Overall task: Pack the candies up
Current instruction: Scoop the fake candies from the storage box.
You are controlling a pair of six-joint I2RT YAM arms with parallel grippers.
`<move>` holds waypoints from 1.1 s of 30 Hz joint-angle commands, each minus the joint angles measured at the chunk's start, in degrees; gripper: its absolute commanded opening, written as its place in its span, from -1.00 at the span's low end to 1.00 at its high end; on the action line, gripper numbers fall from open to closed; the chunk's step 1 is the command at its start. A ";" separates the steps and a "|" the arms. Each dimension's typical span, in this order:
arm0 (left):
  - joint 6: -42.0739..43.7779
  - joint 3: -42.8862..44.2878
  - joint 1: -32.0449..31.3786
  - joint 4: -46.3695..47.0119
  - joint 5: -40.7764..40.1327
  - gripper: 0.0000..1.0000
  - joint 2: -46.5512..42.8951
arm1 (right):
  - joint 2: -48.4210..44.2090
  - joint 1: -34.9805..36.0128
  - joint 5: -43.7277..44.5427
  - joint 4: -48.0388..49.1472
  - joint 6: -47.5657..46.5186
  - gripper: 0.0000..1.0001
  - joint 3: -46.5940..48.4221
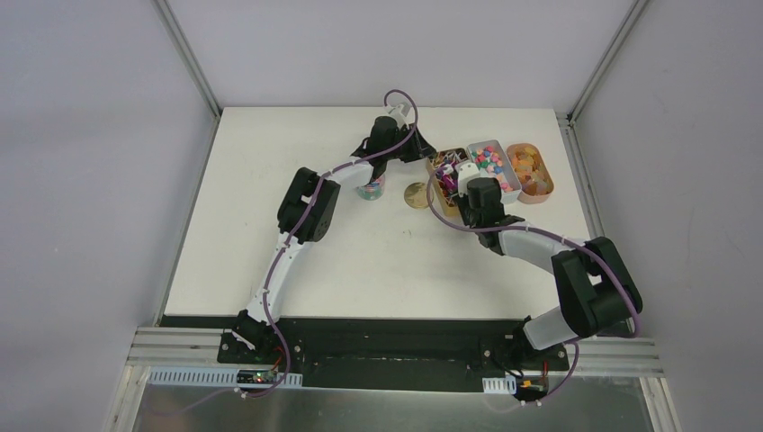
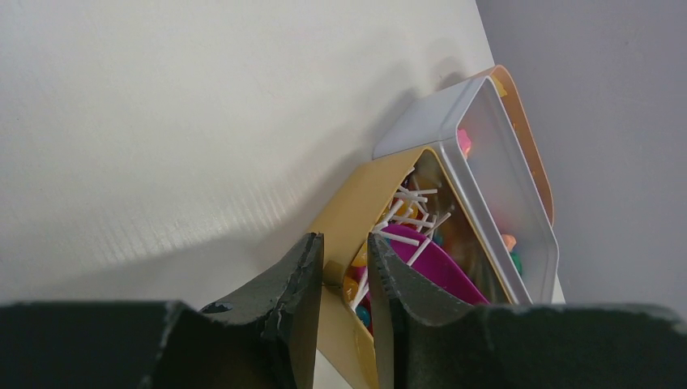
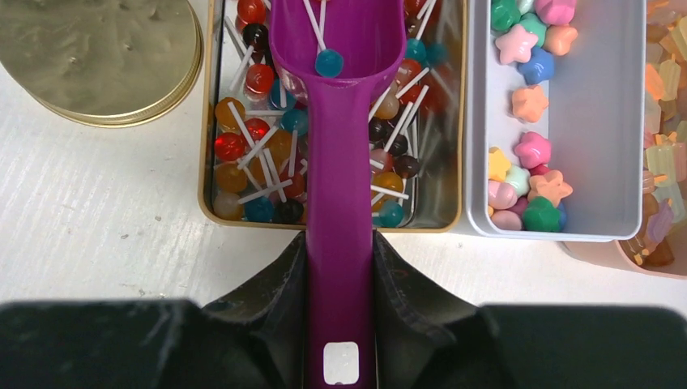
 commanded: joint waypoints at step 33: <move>3.59 -0.09 -0.06 -1.56 -0.02 -0.19 -8.03 | -20.17 -2.17 -4.15 15.94 1.72 -1.00 -12.21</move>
